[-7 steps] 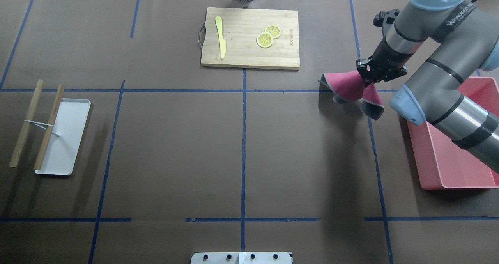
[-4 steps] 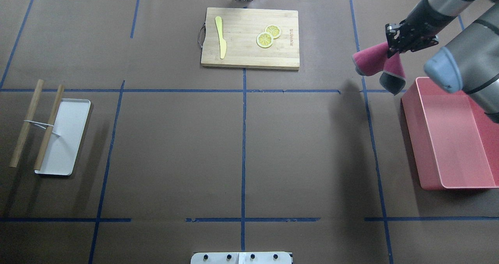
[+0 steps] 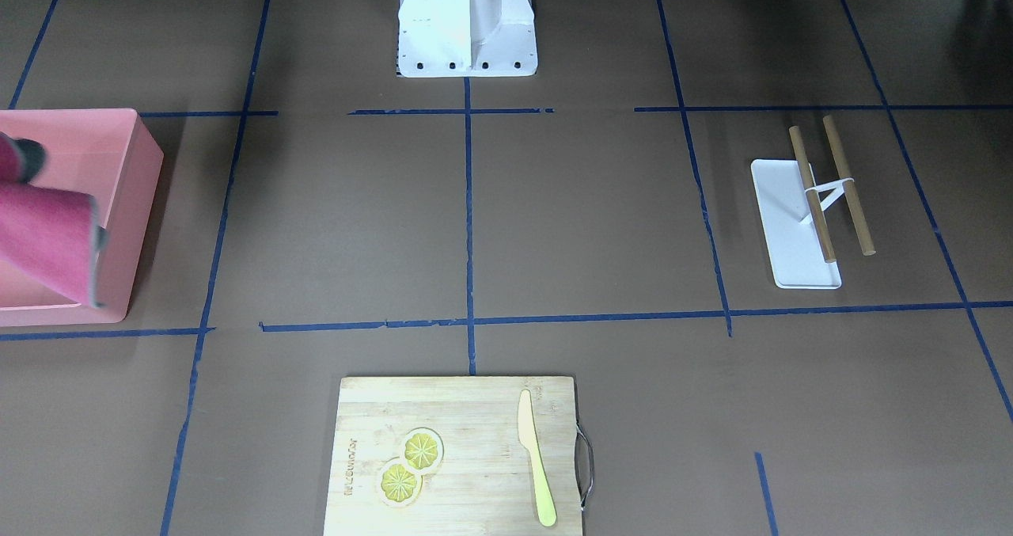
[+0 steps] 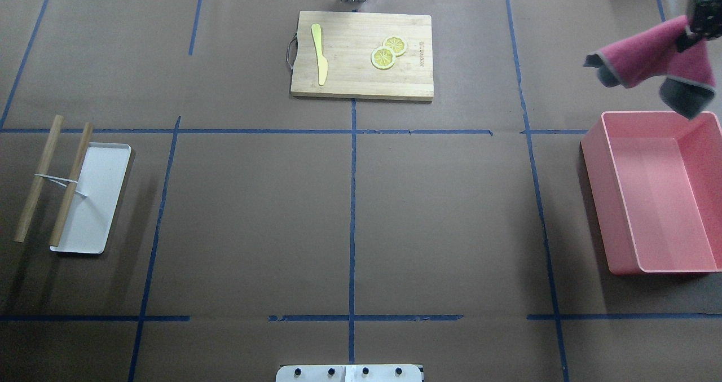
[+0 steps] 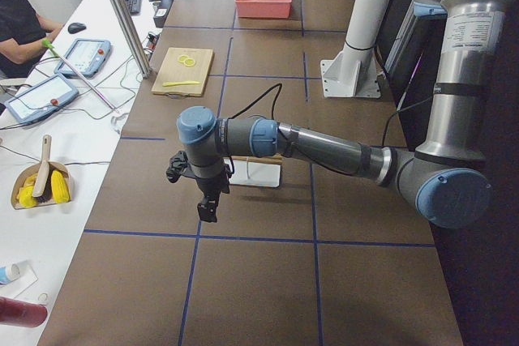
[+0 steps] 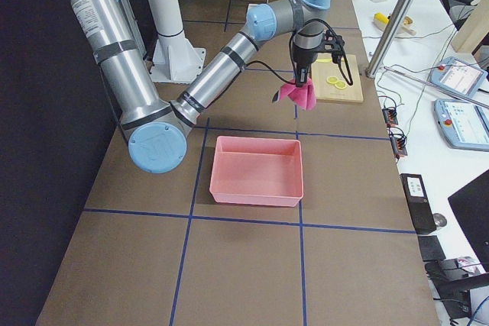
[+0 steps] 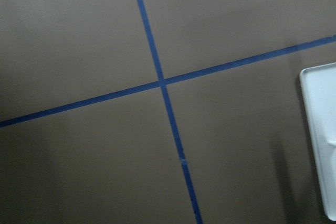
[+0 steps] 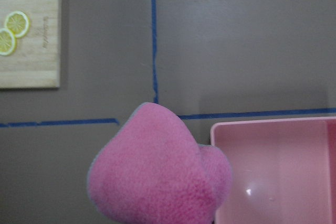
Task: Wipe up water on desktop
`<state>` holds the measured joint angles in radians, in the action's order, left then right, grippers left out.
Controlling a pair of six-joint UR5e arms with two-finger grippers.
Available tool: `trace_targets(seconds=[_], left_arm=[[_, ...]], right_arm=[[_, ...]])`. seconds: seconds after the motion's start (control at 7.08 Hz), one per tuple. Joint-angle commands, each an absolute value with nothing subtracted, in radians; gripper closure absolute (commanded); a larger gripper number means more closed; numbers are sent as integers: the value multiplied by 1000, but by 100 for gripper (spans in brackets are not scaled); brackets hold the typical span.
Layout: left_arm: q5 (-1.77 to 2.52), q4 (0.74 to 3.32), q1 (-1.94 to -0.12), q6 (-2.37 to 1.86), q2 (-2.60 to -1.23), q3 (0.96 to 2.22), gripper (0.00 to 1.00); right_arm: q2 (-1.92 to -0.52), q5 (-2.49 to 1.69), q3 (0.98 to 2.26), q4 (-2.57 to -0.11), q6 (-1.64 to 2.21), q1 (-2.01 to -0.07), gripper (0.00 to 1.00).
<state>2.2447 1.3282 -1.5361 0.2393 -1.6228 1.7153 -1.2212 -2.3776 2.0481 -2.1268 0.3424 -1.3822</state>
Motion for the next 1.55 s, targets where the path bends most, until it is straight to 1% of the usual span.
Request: trace_targets(seconds=[0.0, 0.28, 0.57, 0.71, 0.85, 1.41], left_arm=[[2246, 1335, -1540, 253, -1603, 1695, 0], [2246, 1336, -1540, 253, -1591, 1695, 0], [2246, 1336, -1540, 253, -1589, 1694, 0], [2244, 1336, -1539, 253, -1589, 1694, 0], [2246, 1336, -1539, 253, -1585, 1692, 0], [2246, 1336, -1539, 247, -1585, 1694, 0]], right_arm=[[-1406, -2378, 2059, -2169, 7, -1476, 100], [-1492, -2378, 2049, -2148, 2, -1473, 100], [-1535, -2381, 2016, -2034, 8, -1463, 97], [-1536, -2388, 2014, -2034, 9, -1445, 47], [-1534, -2388, 2014, -2030, 15, -1428, 0], [-1532, -2379, 2014, -2026, 8, -1451, 0]])
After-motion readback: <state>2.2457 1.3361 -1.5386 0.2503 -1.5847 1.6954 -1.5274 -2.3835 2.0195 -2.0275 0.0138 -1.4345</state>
